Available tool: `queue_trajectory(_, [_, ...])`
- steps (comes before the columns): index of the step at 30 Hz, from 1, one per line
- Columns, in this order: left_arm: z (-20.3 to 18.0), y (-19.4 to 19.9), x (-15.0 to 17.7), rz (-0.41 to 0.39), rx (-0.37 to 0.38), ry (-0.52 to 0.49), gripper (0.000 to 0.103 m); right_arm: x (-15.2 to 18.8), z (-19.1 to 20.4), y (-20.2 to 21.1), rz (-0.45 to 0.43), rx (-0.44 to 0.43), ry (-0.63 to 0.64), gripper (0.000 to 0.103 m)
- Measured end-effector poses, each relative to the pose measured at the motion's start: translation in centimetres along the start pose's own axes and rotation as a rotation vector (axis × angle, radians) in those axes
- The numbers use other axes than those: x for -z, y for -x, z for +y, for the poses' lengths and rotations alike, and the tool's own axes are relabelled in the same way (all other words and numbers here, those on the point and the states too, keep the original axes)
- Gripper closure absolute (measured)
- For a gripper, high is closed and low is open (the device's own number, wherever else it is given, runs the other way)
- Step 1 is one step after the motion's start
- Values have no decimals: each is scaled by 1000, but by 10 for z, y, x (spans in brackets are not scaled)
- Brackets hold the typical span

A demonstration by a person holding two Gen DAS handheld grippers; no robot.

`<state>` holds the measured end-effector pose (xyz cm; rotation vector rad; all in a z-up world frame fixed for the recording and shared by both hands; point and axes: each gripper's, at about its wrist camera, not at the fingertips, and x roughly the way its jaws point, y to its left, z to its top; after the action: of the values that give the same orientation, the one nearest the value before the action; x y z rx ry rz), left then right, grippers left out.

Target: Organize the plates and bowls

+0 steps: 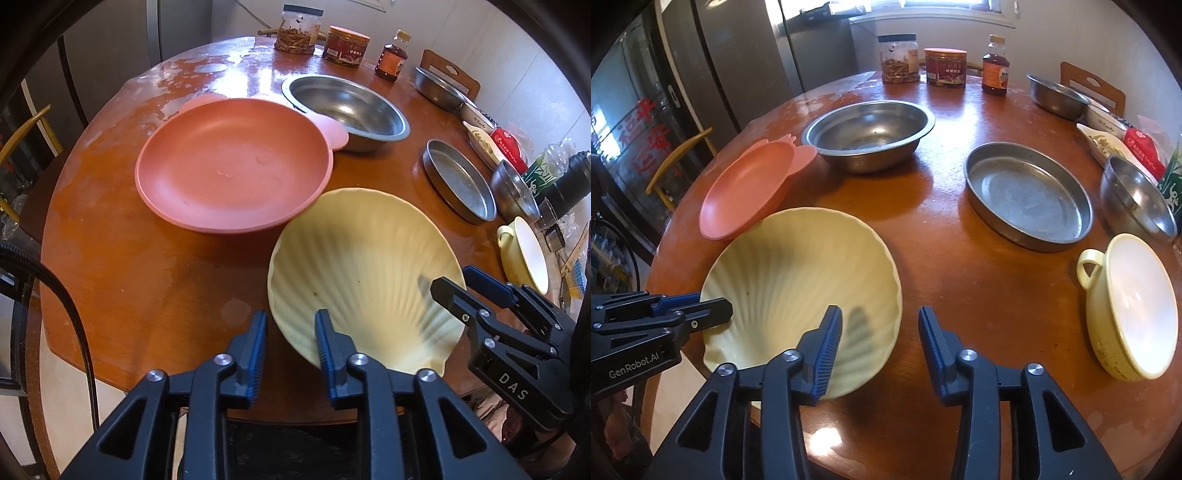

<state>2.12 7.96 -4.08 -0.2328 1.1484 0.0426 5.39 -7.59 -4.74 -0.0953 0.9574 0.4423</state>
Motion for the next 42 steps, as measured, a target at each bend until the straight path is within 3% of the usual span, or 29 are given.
queue_trajectory(3, [-1, 5, 0, -16, -1, -5, 60, -1, -4, 5, -12, -2, -14, 48])
queue_trajectory(10, [-1, 18, 0, -54, -19, -8, 50, -2, -7, 18, -51, -1, -38, 46])
queue_trajectory(25, [16, 41, -18, -132, -52, 6, 49, -34, 17, 32, -118, -36, 3, 45])
queue_trajectory(28, [29, 46, -26, -156, -70, 31, 49, -42, 26, 32, -127, -45, 21, 44])
queue_trajectory(30, [41, 51, -32, -175, -79, 52, 49, -47, 33, 31, -135, -59, 35, 37])
queue_trajectory(35, [72, 55, -48, -207, -107, 96, 49, -57, 50, 25, -129, -81, 61, 37])
queue_trajectory(42, [107, 36, -69, -192, -131, 128, 49, -73, 68, 7, -107, -94, 69, 37])
